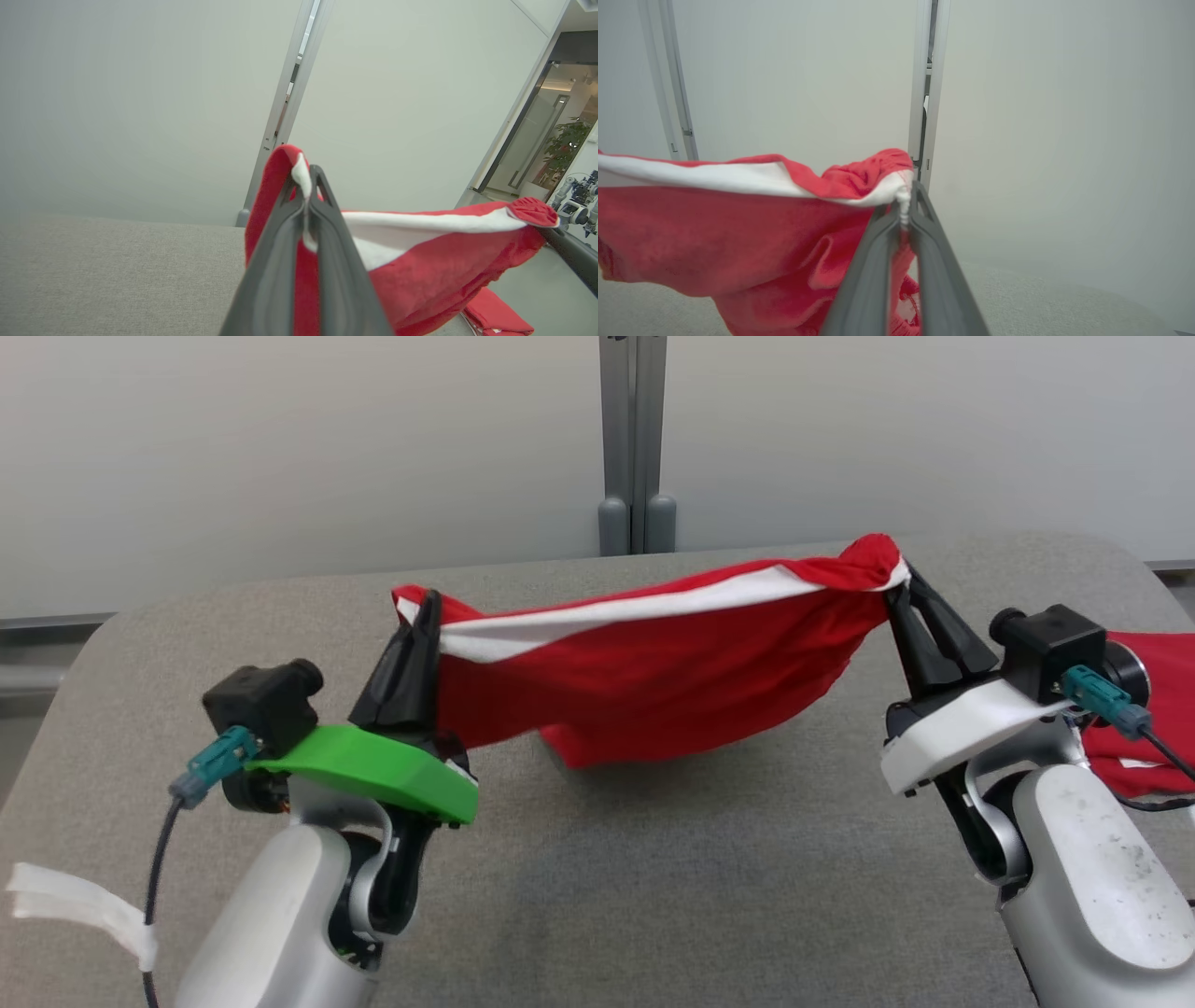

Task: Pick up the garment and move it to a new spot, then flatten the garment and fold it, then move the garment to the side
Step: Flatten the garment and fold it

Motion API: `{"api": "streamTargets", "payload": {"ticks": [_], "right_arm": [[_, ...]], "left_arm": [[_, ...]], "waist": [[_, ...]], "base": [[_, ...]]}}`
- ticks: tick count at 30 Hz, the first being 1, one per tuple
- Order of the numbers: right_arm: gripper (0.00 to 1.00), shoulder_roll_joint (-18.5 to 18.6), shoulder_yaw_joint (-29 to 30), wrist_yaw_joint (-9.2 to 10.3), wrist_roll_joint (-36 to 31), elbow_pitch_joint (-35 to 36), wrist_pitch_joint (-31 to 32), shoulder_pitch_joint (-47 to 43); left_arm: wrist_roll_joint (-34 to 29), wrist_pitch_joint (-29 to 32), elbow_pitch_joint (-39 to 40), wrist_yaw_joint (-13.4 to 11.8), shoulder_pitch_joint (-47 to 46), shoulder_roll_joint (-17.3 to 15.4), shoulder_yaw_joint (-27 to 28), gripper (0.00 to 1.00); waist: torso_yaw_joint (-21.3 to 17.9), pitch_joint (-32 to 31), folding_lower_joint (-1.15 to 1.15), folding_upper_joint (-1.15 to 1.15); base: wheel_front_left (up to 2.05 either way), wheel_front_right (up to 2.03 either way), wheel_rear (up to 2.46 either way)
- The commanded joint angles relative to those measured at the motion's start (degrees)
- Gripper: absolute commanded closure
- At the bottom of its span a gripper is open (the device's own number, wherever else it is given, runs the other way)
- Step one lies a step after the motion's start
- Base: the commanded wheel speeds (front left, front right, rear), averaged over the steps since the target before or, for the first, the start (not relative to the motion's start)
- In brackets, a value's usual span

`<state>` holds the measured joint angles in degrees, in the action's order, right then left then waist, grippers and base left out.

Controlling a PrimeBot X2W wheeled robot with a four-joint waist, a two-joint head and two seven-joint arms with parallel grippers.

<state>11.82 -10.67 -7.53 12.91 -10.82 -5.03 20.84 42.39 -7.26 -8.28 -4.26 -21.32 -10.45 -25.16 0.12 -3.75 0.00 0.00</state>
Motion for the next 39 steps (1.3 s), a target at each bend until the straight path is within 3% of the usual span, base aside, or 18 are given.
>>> {"api": "streamTargets", "payload": {"ticks": [1, 7, 13, 20, 27, 30, 33, 39], "right_arm": [[1.0, 0.19, 0.76, 0.09, -0.7, 3.28, 0.93, -1.49], [1.0, -0.11, 3.63, 0.09, -1.83, 18.23, 5.61, -4.43], [1.0, 0.23, 4.91, 0.09, -2.94, 30.5, 10.37, -6.62], [1.0, 0.24, 5.5, 0.09, -2.28, 34.25, 14.67, -7.56], [1.0, 0.16, 3.02, 0.09, 1.4, 23.93, 15.19, -0.48], [1.0, -1.09, 2.03, 0.09, 3.09, 16.2, 14.22, 8.66], [1.0, -1.57, 1.07, 0.1, 1.84, 7.67, 11.47, 19.01], [1.0, -6.03, 3.1, 0.09, -3.32, -11.12, 1.15, 38.05]], "left_arm": [[-0.5, 0.66, 2.81, -1.14, -0.72, -1.13, 0.69, 1.0], [-1.65, 3.97, 15.15, -4.66, -1.43, -4.48, 2.73, 1.0], [-2.84, 8.22, 23.91, -6.58, -3.42, -7.23, 2.93, 1.0], [-3.32, 11.35, 25.01, -6.68, -6.3, -8.67, 2.65, 1.0], [-2.11, 11.15, 17.09, -3.64, -12.9, -7.85, 2.9, 1.0], [-3.69, 10.01, 10.87, -1.97, -20.38, -8.23, 3.74, 1.0], [-4.68, 7.68, 3.97, -0.82, -29.26, -6.63, 4.88, 1.0], [-9.2, -1.22, -9.35, 1.88, -44.44, -3.89, 4.65, 1.0]], "waist": [[-1.02, -2.18, 0.0, 0.0], [-1.7, -4.02, 0.0, 0.0], [-2.04, -4.71, 0.0, 0.0], [-2.31, -2.54, 0.0, 0.0], [-2.8, 4.1, 0.0, 0.0], [-3.12, 9.44, 0.0, 0.0], [-3.09, 14.19, 0.0, 0.0], [-2.68, 22.93, 0.0, 0.0]], "base": [[0.0, 0.0, 0.0], [0.0, 0.0, 0.0], [0.0, 0.0, 0.0], [0.0, 0.0, 0.0], [0.0, 0.0, 0.0], [0.0, 0.0, 0.0], [0.0, 0.0, 0.0], [0.0, 0.0, 0.0]]}}
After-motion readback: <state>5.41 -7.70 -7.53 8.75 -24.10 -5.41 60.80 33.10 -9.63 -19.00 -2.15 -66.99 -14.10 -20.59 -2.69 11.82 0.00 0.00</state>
